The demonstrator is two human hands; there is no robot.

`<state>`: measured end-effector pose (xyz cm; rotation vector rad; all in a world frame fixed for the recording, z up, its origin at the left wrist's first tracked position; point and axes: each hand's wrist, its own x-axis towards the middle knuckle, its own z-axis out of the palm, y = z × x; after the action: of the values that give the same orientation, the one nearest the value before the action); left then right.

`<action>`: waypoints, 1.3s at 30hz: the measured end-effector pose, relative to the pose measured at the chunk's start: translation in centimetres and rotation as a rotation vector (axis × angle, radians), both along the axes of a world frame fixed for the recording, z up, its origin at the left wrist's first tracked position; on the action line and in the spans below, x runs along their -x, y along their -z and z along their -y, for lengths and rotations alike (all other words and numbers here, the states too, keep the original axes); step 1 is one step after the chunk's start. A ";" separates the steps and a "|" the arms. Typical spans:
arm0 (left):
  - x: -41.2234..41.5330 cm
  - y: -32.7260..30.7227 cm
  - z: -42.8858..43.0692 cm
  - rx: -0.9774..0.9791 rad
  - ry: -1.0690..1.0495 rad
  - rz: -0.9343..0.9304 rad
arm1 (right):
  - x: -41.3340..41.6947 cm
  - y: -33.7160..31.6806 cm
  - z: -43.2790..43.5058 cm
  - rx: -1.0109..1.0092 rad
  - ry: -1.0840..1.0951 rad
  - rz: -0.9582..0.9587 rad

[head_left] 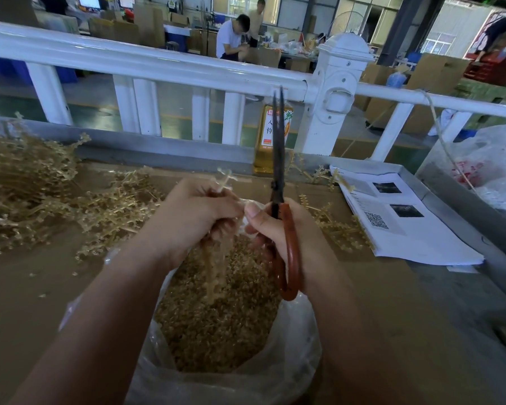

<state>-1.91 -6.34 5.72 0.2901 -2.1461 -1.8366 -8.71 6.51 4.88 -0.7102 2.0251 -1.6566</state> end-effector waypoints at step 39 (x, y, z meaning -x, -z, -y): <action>0.2 -0.3 0.8 -0.396 -0.275 -0.078 | -0.1 0.4 0.1 -0.073 -0.070 -0.124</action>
<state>-2.10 -7.16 6.04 0.5588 -1.5855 -2.0516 -8.57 6.41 4.45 -0.8668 2.1081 -1.5254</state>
